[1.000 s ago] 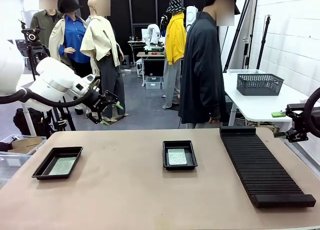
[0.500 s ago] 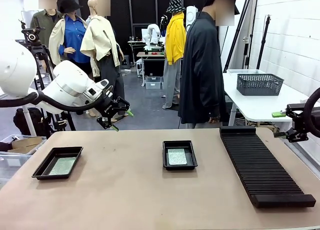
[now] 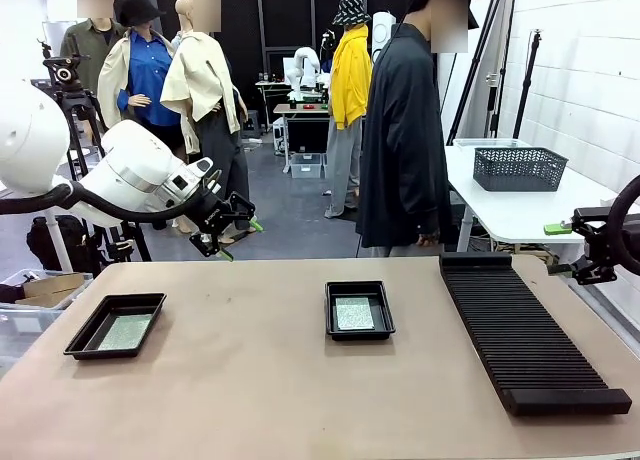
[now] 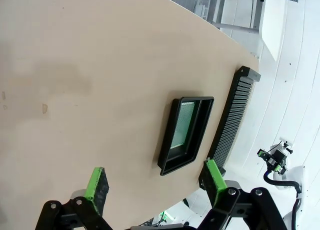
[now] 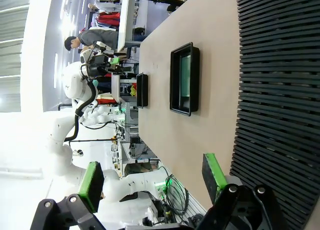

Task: Inspect and transfer BCBs to ESD trays.
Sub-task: Pick up the ESD tray and place it on the left side of the table.

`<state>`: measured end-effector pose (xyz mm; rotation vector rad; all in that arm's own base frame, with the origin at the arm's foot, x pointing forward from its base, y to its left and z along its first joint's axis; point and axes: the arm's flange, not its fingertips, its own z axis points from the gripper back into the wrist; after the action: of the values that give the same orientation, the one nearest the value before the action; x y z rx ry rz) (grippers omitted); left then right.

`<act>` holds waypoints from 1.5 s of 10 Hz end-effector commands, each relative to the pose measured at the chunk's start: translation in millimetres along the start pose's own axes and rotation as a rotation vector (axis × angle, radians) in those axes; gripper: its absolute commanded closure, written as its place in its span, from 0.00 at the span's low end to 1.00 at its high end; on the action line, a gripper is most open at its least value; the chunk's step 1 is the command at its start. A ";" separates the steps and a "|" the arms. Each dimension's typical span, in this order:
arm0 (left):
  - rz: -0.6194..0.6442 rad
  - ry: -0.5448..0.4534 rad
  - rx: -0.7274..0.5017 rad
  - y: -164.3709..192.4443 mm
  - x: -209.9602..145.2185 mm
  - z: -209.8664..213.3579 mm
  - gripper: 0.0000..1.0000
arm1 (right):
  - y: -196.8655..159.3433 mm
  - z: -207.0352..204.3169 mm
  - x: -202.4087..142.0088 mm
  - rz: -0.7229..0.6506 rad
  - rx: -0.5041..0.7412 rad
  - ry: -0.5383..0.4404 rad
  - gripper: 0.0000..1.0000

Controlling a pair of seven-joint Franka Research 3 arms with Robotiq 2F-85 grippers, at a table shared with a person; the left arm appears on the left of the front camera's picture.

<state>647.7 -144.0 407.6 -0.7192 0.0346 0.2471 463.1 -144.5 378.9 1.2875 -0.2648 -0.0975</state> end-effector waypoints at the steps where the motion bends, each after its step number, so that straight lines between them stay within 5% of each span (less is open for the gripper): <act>1: 0.003 -0.005 -0.009 -2.4 0.4 1.2 0.00 | 1.1 -1.3 -4.5 0.000 -0.007 -0.007 0.00; 3: 0.000 0.000 0.000 -0.2 -0.1 -0.1 0.00 | 1.1 -1.3 -4.5 0.000 -0.007 -0.007 0.00; 8: -0.209 -0.044 0.047 -46.3 -63.8 -29.7 0.00 | 1.1 -1.3 -4.5 0.000 -0.007 -0.007 0.00; 15: -0.286 -0.027 0.270 -110.5 -103.7 -136.7 0.00 | 1.1 -1.3 -4.5 0.000 -0.007 -0.007 0.00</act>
<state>570.1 -325.2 383.0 -0.4891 -0.0528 -0.0295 462.9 -144.6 379.0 1.2875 -0.2653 -0.0977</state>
